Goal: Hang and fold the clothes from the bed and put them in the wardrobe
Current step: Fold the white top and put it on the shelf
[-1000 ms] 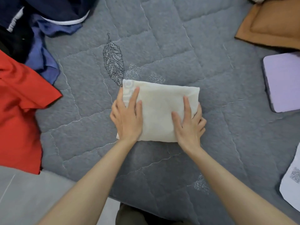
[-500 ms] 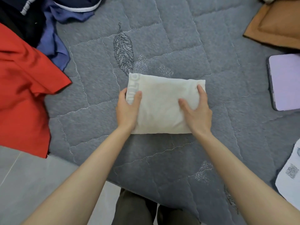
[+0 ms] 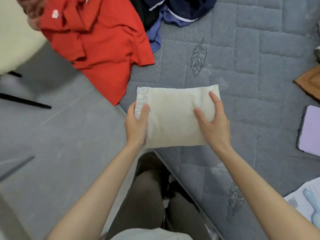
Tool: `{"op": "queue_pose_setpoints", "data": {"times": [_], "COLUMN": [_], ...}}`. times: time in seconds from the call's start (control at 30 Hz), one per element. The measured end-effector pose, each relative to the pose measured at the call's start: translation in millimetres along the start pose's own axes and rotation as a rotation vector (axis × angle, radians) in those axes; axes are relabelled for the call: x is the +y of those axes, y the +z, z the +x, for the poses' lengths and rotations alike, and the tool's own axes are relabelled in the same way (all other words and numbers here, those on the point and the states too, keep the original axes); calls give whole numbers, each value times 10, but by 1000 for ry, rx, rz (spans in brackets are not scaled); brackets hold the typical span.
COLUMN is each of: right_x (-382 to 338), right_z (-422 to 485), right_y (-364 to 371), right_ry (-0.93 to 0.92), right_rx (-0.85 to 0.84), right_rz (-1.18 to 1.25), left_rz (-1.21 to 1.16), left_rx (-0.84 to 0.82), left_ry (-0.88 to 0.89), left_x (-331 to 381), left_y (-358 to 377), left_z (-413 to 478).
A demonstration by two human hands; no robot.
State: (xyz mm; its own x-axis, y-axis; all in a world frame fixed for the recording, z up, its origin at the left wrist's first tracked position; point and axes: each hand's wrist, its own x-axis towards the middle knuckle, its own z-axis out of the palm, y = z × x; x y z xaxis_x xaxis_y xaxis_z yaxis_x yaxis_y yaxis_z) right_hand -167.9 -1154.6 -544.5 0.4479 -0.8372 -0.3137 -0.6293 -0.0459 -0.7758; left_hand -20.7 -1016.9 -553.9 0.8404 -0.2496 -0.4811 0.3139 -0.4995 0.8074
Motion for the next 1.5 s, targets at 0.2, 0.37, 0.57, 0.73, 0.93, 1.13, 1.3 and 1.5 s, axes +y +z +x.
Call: {"op": "queue_pose_setpoints", "data": {"times": [0.2, 0.37, 0.57, 0.73, 0.93, 1.13, 1.3, 1.5], "right_x": [-500, -1020, -1868, -2716, -3823, -4885, -5651, -6591], "right_z": [-549, -1071, -2006, -3042, -4341, -5547, -6396, -7220], "right_y": [254, 547, 1072, 1576, 2259, 2892, 3269, 3774], "right_ry": [-166, -378, -621, -783, -989, -1187, -1230, -1321], "right_rx": [-233, -460, -708, -906, -1118, -1189, -1308, -1413], "right_rz": [-14, 11, 21, 29, 92, 223, 347, 489], "left_rz": [-115, -250, -381, -482, -523, -474, -509, -485], "left_rx": [246, 482, 781, 1032, 1279, 1538, 1667, 1823], "left_ry": [-103, -102, -99, -83, -6, 92, 183, 301], "left_x": [-168, -291, -374, -380, -325, -122, 98, 328], "left_y": [-873, -1684, -2853, -3973, -5472, -6925, -7892, -8934], "left_z": [-636, -1280, -2063, -2748, -3412, -3929, -4302, -4510]}}
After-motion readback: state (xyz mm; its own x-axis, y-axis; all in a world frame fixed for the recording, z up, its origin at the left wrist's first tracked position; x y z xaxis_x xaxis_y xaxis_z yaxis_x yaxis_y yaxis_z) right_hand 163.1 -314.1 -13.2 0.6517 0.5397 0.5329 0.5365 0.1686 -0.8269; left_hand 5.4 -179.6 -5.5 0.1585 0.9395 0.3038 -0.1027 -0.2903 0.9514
